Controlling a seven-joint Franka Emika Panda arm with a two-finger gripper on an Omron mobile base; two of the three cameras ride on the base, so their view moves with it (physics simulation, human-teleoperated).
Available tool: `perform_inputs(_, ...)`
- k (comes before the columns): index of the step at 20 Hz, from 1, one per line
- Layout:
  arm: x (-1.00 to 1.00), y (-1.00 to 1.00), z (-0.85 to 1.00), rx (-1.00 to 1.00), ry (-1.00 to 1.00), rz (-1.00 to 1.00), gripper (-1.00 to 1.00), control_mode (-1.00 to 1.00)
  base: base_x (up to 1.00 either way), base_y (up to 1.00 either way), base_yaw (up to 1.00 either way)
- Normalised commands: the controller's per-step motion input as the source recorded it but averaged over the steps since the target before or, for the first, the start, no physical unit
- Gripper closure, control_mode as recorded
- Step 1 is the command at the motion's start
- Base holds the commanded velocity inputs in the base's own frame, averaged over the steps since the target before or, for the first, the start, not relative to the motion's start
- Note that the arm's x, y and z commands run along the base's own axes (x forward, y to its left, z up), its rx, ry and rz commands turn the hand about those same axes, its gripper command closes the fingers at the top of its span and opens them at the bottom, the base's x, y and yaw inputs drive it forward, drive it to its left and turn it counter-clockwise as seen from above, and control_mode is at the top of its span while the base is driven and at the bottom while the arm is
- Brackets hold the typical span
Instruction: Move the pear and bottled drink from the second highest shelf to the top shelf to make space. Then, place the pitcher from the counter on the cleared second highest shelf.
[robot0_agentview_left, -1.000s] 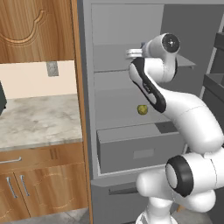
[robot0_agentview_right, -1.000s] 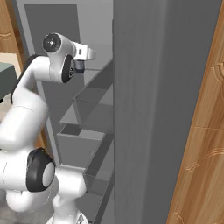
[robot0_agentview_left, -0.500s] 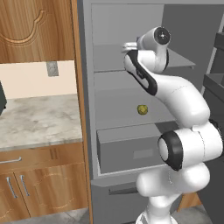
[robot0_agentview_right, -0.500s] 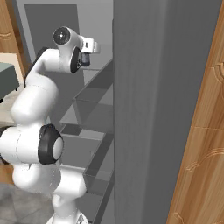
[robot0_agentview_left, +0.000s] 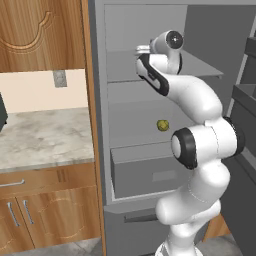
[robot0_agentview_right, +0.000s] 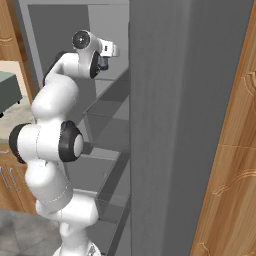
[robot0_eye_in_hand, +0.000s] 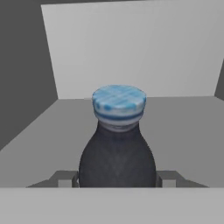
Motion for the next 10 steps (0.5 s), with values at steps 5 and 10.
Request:
perform_inputs(5,0.44,0.00,-0.27,0.00,-0.08,0.00,1.00,-1.00,0.00,0.00,0.00)
perform_inputs(10,0.37,0.00,-0.44,0.00,-0.07,0.00,1.00,-1.00,0.00,0.00,0.00)
